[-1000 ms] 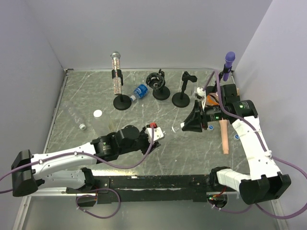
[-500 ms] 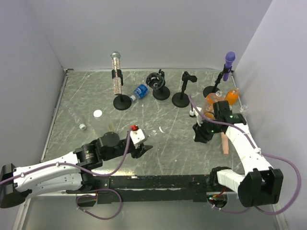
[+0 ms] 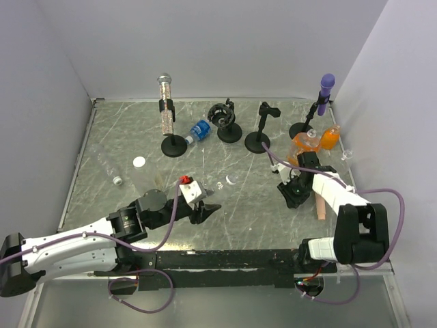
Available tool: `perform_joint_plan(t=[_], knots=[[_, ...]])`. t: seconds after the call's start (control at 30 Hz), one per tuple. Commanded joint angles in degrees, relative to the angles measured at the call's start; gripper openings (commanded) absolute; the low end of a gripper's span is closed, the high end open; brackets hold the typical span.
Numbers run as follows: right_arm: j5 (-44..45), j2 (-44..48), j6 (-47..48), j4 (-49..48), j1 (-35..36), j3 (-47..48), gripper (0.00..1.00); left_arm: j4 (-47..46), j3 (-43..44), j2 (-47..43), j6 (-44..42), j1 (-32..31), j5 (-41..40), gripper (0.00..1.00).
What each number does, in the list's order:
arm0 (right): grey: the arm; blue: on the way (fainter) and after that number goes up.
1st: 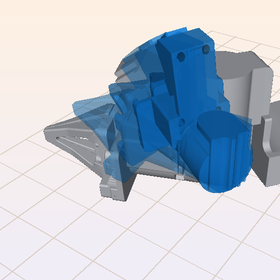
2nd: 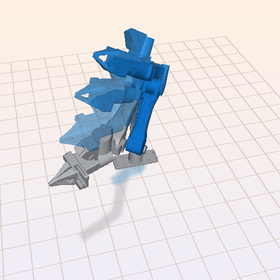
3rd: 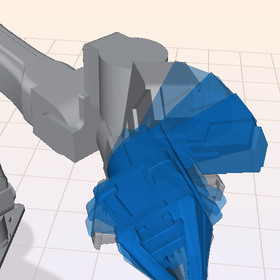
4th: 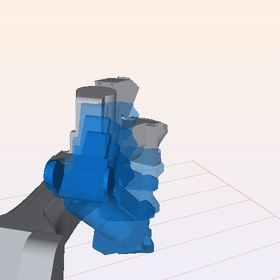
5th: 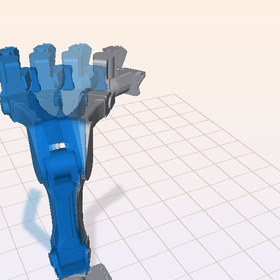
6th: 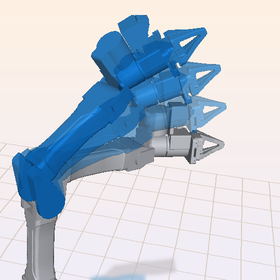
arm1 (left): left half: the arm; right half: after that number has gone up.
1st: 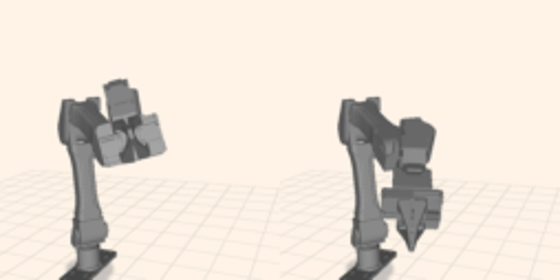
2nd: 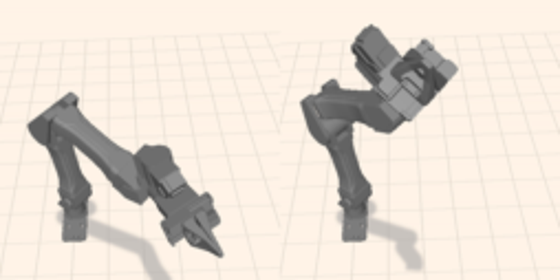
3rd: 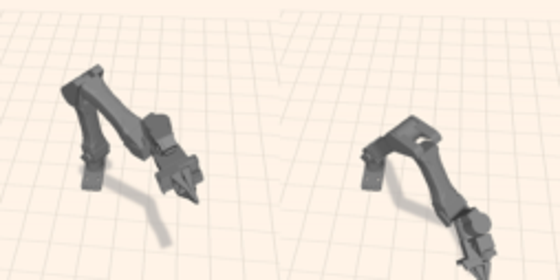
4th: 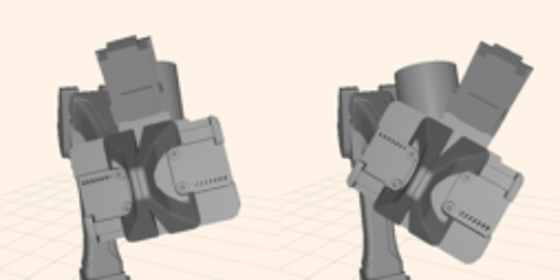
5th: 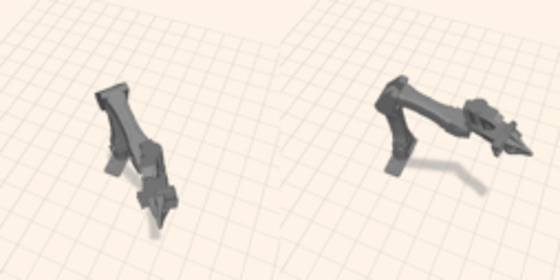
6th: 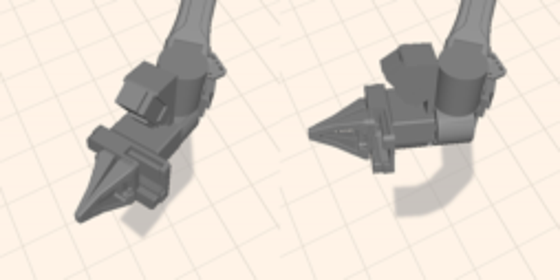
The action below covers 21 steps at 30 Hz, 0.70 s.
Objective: Unscrew the bottle caps
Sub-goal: Pass from the left arm to the right
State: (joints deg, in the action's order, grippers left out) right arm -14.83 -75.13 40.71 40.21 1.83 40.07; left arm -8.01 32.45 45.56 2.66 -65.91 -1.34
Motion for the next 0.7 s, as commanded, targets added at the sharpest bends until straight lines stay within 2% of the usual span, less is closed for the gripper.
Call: perform_joint_plan(t=[0.0,0.1,0.27,0.37,0.43,0.5,0.6,0.67], knots=[[2.88,-2.38,-1.33,-3.91,-1.30,0.18,0.45,-4.29,-0.10,0.32,1.21,0.26,0.82,0.23],[1.39,-1.95,-0.72,-2.51,-1.56,0.44,0.59,-4.82,-0.54,0.49,1.65,0.17,1.69,0.23],[-6.06,5.77,1.56,5.56,-1.56,5.79,0.73,-5.44,-0.72,1.72,2.00,0.26,3.62,0.23],[-17.91,11.05,9.18,16.10,-1.47,12.99,0.79,-5.87,-0.28,3.30,2.00,0.26,5.73,0.23],[-29.15,14.04,17.78,22.96,-1.56,17.04,0.86,-6.49,0.16,4.44,1.92,0.17,7.49,0.24],[-40.22,16.85,26.31,28.67,-1.56,18.89,0.99,-7.63,0.42,5.94,1.91,0.25,9.24,0.23],[-54.83,17.92,41.78,37.82,0.10,19.69,0.99,-8.86,1.04,8.22,1.92,0.26,11.44,0.23],[-57.50,15.29,41.92,40.03,5.79,21.79,0.99,-9.22,1.74,9.80,2.00,0.26,12.50,0.23]])
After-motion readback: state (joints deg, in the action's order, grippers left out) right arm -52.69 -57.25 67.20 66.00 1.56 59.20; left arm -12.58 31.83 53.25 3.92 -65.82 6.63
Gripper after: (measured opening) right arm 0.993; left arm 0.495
